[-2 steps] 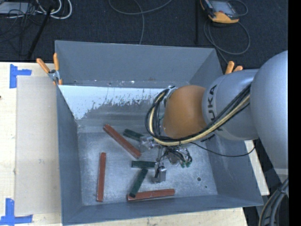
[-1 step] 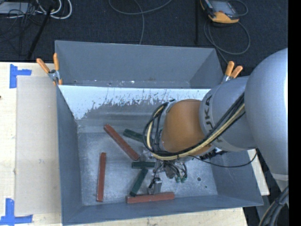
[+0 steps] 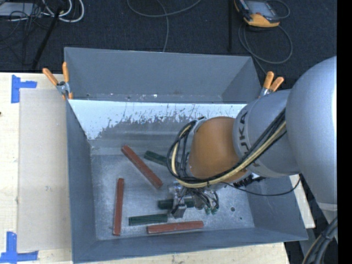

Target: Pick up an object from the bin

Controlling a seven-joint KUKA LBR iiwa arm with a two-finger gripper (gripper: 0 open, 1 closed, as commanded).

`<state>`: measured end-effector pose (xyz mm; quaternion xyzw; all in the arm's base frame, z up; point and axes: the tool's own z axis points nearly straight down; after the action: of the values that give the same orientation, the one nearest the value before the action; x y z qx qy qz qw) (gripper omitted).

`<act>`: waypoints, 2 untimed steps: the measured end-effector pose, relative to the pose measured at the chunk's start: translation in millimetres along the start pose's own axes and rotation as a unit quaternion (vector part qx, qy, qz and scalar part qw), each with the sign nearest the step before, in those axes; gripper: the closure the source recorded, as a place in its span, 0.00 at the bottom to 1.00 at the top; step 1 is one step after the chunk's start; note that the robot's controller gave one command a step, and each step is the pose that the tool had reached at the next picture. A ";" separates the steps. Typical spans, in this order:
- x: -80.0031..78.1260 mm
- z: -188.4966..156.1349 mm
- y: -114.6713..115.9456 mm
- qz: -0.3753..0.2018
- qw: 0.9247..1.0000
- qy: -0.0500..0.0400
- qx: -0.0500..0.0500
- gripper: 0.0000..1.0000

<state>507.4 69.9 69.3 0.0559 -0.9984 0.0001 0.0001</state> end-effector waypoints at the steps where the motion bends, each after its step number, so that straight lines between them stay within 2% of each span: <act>1: -20.5 -171.2 16.1 -0.041 0.999 -0.005 0.000 1.00; 2: 23.6 -96.0 -49.2 0.049 0.999 0.003 0.000 1.00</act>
Offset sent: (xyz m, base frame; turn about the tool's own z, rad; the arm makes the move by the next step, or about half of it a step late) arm 0.0162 0.0183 0.1670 -0.0838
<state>489.4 18.3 165.3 0.0073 -1.0000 0.0007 0.0032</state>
